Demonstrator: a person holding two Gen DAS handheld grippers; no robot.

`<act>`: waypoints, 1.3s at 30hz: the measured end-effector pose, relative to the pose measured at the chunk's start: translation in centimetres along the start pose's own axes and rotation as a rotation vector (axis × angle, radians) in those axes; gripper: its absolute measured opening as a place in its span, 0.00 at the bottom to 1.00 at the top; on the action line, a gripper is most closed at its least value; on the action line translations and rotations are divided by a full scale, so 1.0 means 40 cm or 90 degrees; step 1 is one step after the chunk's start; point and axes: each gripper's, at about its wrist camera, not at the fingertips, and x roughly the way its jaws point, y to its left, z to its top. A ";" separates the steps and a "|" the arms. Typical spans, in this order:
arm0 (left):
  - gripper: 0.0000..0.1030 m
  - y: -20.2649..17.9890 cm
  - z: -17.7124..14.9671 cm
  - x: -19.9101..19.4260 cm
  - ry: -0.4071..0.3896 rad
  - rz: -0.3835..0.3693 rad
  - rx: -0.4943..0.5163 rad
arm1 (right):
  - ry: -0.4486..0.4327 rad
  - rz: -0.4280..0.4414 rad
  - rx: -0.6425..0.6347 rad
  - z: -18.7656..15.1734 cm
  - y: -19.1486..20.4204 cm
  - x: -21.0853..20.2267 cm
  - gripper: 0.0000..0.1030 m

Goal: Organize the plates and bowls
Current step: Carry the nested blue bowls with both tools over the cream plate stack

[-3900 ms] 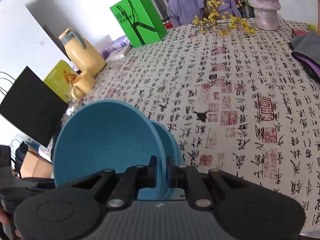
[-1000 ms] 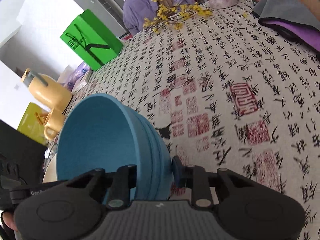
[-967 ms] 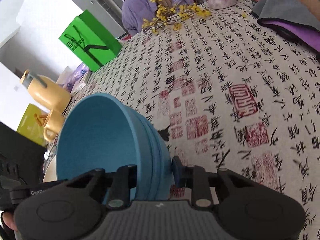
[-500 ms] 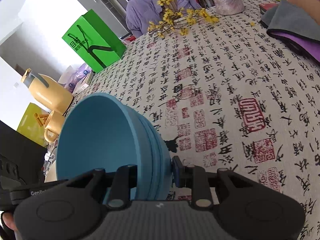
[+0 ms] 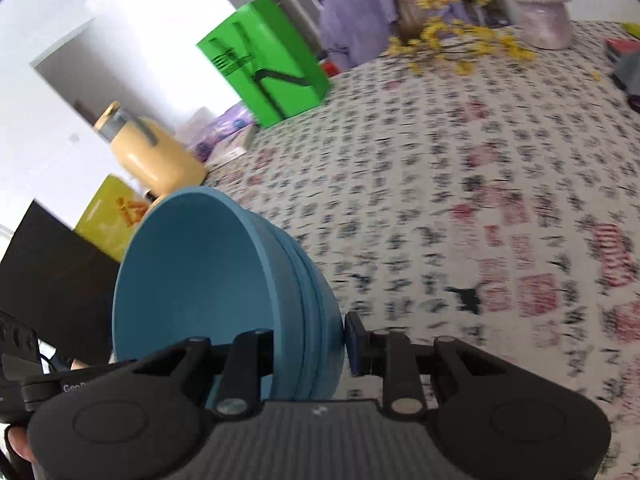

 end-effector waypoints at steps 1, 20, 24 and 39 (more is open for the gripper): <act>0.33 0.017 0.004 -0.014 -0.006 0.005 -0.004 | 0.004 0.007 -0.006 0.002 0.018 0.010 0.23; 0.33 0.281 0.033 -0.165 -0.061 0.058 -0.092 | 0.073 0.062 -0.083 -0.012 0.286 0.202 0.23; 0.33 0.300 0.032 -0.167 -0.056 0.057 -0.097 | 0.083 0.058 -0.083 -0.014 0.298 0.218 0.23; 0.33 0.351 0.018 -0.148 -0.031 0.083 -0.116 | 0.146 0.053 -0.067 -0.033 0.295 0.299 0.23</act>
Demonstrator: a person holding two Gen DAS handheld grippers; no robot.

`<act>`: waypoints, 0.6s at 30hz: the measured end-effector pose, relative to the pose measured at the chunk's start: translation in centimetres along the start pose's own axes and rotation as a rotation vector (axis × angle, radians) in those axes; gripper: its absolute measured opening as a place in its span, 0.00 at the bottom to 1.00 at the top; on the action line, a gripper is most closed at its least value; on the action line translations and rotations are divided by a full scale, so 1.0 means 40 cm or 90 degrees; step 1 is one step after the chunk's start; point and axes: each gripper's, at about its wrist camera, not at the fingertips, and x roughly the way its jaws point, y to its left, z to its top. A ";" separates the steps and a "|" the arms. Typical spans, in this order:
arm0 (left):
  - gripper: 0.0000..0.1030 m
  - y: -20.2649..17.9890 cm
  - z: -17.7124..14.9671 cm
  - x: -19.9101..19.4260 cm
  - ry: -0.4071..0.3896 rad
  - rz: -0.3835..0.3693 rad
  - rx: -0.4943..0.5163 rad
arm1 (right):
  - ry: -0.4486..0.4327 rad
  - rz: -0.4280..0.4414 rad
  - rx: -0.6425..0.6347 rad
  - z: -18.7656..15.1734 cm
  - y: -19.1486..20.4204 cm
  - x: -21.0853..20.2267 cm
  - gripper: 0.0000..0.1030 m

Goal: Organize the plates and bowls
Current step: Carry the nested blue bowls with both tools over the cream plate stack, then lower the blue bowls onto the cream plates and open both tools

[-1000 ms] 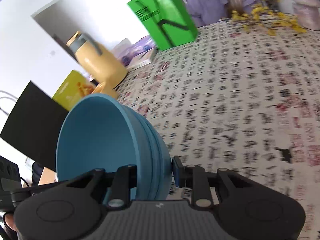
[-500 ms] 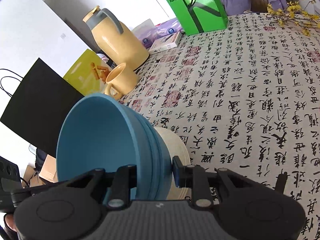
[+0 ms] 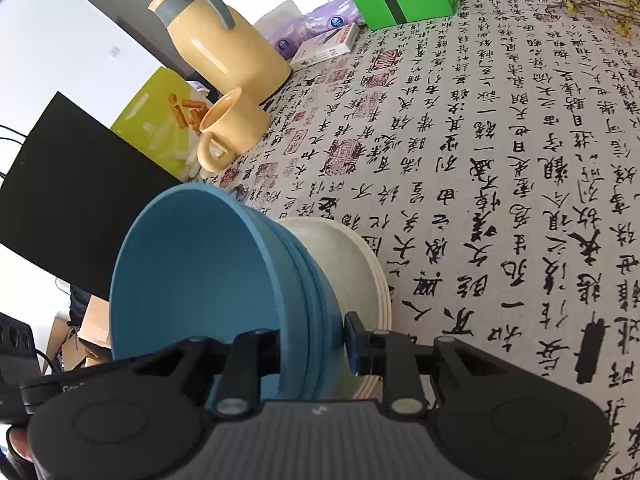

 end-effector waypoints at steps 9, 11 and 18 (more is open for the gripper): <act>0.58 -0.008 0.014 -0.029 -0.045 0.000 0.003 | -0.029 -0.009 -0.029 0.000 0.026 0.010 0.47; 0.59 -0.008 0.019 -0.035 -0.049 0.000 0.005 | -0.042 -0.005 -0.047 -0.004 0.038 0.002 0.55; 0.68 -0.046 -0.005 -0.075 -0.107 0.026 0.052 | -0.097 -0.021 -0.068 -0.008 0.044 -0.052 0.61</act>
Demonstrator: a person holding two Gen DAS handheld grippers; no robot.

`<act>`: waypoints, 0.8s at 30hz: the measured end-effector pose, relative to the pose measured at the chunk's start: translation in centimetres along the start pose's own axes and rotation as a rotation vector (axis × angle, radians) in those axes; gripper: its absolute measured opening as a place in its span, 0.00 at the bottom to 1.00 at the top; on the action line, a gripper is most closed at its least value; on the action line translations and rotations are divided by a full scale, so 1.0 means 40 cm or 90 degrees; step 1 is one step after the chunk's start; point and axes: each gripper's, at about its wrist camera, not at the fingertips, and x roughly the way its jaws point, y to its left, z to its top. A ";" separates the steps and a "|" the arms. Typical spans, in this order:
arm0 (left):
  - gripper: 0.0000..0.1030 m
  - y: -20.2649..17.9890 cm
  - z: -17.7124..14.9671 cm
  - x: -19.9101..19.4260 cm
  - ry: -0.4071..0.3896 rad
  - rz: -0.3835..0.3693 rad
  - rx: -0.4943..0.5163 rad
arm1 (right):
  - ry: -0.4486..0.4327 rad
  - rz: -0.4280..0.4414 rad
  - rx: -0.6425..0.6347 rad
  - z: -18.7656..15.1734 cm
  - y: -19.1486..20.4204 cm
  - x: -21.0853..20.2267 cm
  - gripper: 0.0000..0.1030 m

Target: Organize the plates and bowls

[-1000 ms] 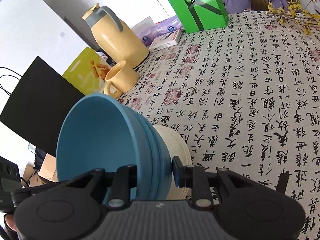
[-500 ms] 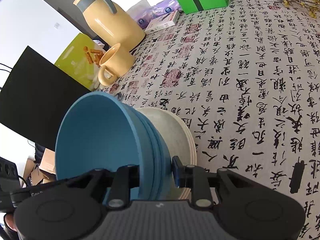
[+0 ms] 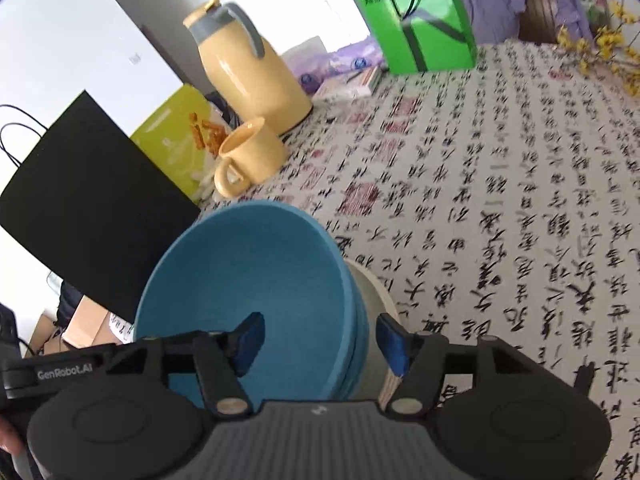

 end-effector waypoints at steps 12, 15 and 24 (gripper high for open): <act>0.88 -0.216 -0.061 -0.088 -0.193 0.015 0.230 | -0.180 -0.150 0.002 -0.053 -0.136 -0.232 0.74; 0.91 -0.281 -0.090 -0.074 -0.237 0.008 0.282 | -0.252 -0.228 -0.033 -0.080 -0.163 -0.291 0.80; 0.99 -0.388 -0.154 -0.009 -0.315 -0.025 0.326 | -0.393 -0.359 -0.118 -0.160 -0.223 -0.363 0.87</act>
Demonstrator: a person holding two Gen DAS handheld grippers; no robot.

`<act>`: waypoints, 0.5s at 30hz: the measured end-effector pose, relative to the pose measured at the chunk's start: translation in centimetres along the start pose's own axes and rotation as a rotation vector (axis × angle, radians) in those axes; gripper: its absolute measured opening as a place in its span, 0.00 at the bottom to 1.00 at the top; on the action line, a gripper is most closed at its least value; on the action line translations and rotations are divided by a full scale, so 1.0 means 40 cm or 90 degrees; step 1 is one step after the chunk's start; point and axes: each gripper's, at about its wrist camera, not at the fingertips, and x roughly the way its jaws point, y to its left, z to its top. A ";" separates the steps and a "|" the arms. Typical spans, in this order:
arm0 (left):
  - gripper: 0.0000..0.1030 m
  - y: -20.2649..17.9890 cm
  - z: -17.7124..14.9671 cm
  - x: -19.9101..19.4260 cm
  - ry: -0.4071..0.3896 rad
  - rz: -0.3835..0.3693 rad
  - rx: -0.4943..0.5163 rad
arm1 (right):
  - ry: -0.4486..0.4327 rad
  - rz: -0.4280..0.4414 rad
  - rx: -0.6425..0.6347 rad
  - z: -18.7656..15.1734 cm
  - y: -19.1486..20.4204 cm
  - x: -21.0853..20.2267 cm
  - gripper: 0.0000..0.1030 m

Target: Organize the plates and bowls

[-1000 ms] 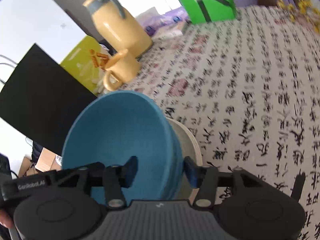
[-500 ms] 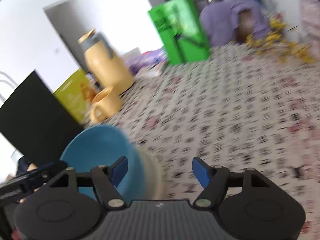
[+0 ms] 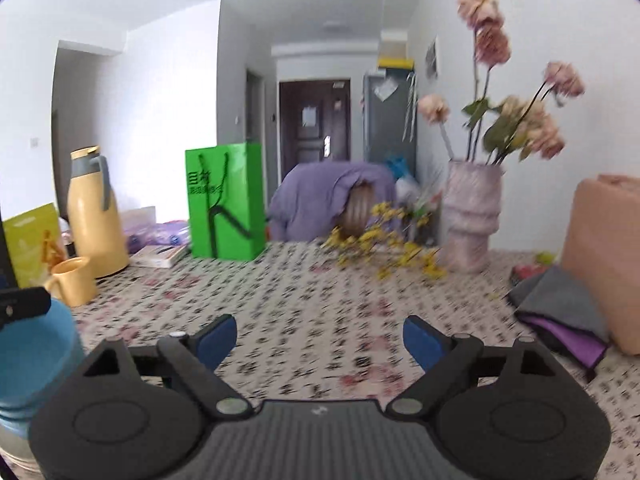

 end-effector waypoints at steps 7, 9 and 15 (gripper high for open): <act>0.99 -0.022 -0.009 -0.012 -0.015 0.001 -0.003 | -0.041 0.023 0.005 -0.024 -0.014 -0.035 0.87; 0.99 -0.027 -0.008 -0.024 -0.016 0.000 0.000 | -0.049 0.022 0.007 -0.024 -0.011 -0.050 0.87; 0.99 -0.028 -0.023 -0.085 -0.025 -0.010 -0.004 | -0.061 0.018 0.030 -0.037 0.000 -0.115 0.87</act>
